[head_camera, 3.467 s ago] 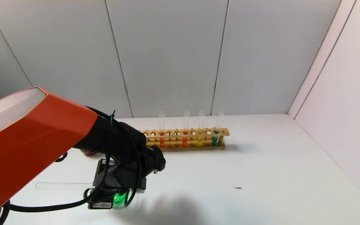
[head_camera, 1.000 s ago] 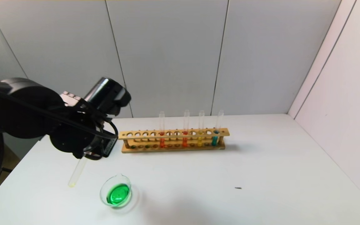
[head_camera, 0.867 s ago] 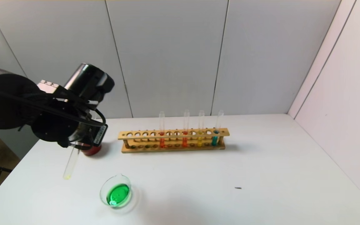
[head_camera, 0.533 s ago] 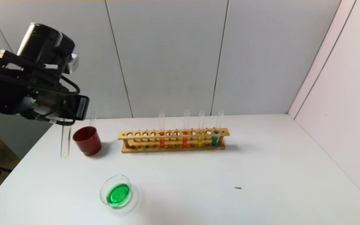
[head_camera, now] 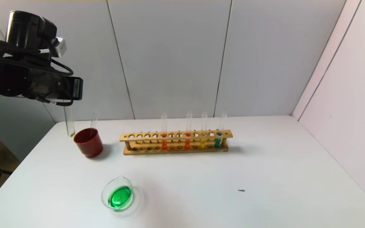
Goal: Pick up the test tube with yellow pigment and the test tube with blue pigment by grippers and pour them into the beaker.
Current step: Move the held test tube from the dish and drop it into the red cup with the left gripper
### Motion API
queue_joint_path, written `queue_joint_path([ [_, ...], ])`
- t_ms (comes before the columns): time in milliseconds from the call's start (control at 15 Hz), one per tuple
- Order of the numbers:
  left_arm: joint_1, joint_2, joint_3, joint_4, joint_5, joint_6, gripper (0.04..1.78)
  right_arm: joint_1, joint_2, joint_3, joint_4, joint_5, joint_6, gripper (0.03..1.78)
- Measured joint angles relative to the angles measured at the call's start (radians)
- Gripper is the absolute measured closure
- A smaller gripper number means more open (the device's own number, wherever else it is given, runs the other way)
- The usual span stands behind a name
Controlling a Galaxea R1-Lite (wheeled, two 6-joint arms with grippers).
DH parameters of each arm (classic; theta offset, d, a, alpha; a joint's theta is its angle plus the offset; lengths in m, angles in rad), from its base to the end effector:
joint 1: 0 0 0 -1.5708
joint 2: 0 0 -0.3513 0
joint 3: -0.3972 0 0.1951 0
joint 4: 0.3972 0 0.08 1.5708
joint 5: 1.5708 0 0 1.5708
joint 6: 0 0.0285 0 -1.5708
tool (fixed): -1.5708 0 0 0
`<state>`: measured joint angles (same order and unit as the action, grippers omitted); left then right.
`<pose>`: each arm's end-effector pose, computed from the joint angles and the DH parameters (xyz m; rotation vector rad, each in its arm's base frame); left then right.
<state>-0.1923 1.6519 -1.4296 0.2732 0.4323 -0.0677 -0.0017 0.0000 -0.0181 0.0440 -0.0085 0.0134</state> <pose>0.3102 -0.0482 0.3338 0.0865 0.4641 0.2507 -0.0643 -0.0001 0.0759 0.0133 0.0258 -0.0104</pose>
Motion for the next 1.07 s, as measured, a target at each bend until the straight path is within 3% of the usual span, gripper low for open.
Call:
queue_joint_path([
  [533, 0.095, 0.17, -0.089, -0.064, -0.035, 0.023, 1.51, 0.0, 0.0, 0.0, 0.0, 0.0, 0.0, 0.11],
  [1067, 0.11, 0.301, -0.089, -0.177, -0.043, 0.02, 1.51, 0.0, 0.0, 0.0, 0.0, 0.0, 0.0, 0.11],
])
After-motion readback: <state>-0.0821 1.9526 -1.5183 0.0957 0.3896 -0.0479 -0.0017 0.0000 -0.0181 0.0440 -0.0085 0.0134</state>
